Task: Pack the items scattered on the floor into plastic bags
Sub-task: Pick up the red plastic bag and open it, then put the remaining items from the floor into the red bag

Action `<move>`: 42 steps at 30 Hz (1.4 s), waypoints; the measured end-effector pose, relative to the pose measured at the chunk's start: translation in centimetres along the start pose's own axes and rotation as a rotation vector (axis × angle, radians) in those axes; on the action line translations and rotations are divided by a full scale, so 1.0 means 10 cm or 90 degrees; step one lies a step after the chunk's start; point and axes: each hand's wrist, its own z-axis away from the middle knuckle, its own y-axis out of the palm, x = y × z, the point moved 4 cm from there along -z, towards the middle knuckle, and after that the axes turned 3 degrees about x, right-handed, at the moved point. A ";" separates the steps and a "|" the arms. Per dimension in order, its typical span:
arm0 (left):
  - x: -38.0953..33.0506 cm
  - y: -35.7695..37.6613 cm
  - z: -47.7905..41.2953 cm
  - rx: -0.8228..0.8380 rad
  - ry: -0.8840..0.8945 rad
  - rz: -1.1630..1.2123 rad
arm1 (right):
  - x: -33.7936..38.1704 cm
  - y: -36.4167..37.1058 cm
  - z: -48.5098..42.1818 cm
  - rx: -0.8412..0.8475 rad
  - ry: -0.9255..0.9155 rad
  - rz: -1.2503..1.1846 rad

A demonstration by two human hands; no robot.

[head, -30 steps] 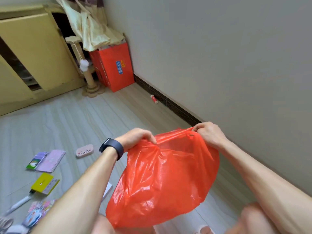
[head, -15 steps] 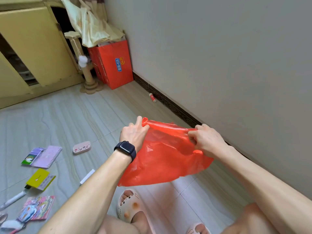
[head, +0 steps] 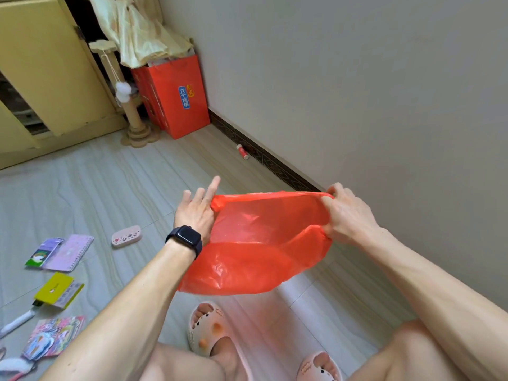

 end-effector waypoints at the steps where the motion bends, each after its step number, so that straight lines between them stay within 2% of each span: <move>1: 0.01 0.03 0.03 0.034 0.008 0.013 | -0.07 0.05 -0.02 0.033 0.020 0.013; 5: 0.14 0.14 0.12 0.169 -0.038 0.146 | -0.34 0.35 -0.02 0.220 0.098 0.020; 10: -0.02 0.30 0.06 0.309 -0.024 0.259 | -0.39 0.47 0.01 0.287 0.073 0.062; 13: -0.21 0.30 -0.13 0.300 0.013 0.299 | -0.55 0.55 0.00 0.307 0.099 0.059; 19: -0.83 0.34 -0.57 0.291 0.056 0.337 | -0.76 0.90 -0.14 0.259 0.122 0.058; 21: -1.03 0.36 -0.69 0.249 0.087 0.289 | -0.74 1.09 -0.20 0.248 0.090 0.068; 23: -1.25 0.33 -0.81 0.122 0.158 0.245 | -0.66 1.25 -0.26 0.219 0.028 0.069; 26: -1.65 0.29 -0.93 -0.144 0.317 0.207 | -0.49 1.41 -0.37 0.058 -0.076 0.105; 28: -1.92 0.38 -1.04 -0.236 0.449 0.219 | -0.37 1.53 -0.46 -0.059 -0.155 0.078; 29: -2.01 0.48 -1.15 -0.248 0.479 0.209 | -0.32 1.64 -0.52 -0.072 -0.200 0.074; 30: -2.05 0.57 -1.28 -0.240 0.479 0.186 | -0.28 1.77 -0.58 -0.058 -0.241 0.084; 32: -2.00 0.83 -1.58 -0.151 0.423 0.131 | -0.30 2.08 -0.70 0.065 -0.266 0.104; 35: -1.80 1.43 -1.91 0.128 0.325 0.072 | -0.53 2.48 -0.81 0.292 -0.192 0.158; 36: -1.75 1.61 -1.95 0.191 0.312 0.049 | -0.62 2.57 -0.85 0.344 -0.163 0.176; 39: -1.76 1.98 -1.95 0.269 0.307 0.060 | -0.76 2.77 -0.94 0.398 -0.109 0.152; 42: -1.88 2.08 -1.94 0.268 0.320 0.094 | -0.76 2.90 -1.00 0.413 -0.089 0.162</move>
